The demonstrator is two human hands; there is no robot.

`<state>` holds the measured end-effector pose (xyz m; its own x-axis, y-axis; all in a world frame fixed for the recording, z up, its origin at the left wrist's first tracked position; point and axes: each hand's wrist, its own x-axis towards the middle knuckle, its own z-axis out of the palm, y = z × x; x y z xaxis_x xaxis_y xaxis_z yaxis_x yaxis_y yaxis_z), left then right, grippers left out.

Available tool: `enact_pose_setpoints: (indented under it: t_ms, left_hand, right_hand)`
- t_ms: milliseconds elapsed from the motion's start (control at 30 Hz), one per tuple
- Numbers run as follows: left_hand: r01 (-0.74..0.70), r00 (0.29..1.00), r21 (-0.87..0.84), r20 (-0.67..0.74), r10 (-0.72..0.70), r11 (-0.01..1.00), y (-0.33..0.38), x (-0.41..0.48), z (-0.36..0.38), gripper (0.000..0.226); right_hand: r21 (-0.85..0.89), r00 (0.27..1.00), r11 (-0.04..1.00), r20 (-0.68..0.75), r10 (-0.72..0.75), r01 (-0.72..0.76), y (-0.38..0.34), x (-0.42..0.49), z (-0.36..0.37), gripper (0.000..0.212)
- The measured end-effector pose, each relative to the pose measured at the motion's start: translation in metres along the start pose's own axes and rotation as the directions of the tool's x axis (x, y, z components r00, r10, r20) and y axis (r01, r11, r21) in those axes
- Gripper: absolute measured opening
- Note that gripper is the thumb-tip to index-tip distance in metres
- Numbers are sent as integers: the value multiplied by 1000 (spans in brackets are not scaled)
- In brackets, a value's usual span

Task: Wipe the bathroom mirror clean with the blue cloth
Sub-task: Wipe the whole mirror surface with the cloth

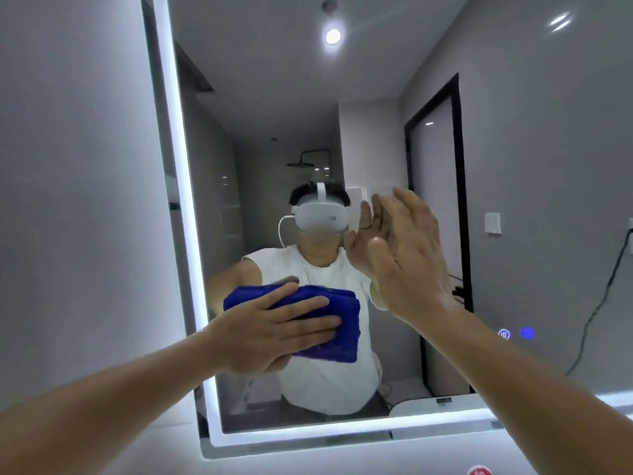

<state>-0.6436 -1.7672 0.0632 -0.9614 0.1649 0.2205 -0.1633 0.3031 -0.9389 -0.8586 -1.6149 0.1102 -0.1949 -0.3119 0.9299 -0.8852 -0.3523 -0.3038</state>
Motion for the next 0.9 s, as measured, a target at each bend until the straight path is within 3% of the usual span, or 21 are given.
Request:
enact_pose_setpoints:
  t_ms: [100, 200, 267, 367, 433, 600, 900]
  left_hand:
    - [176, 983, 39, -51, -174, 984, -50, 15, -12, 60]
    - [373, 921, 54, -146, -362, 926, -99, 25, -25, 57]
    - [563, 803, -9, -231, -549, 827, -112, 27, -27, 58]
    - [795, 543, -116, -302, -784, 596, -96, 37, -25, 60]
    - [833, 475, -157, -287, -832, 530, -73, 37, -19, 61]
    - [730, 627, -168, -221, -747, 663, -6, 10, -1, 64]
    - [619, 761, -171, -109, -639, 767, 99, -36, 30, 69]
  right_hand:
    - [7, 999, 999, 3, -43, 43, -3, 8, 8, 51]
    - [-7, 998, 998, 17, -59, 59, -7, 13, 12, 56]
    - [4, 998, 998, 12, -56, 56, -10, 15, 14, 58]
    - [20, 999, 999, -3, -32, 32, -15, 14, 15, 57]
    - [27, 999, 999, 23, -27, 26, -17, 5, 19, 57]
    - [31, 999, 999, 53, -10, 8, -16, -23, 29, 56]
    - [71, 991, 995, 114, 65, -74, -6, -90, 48, 56]
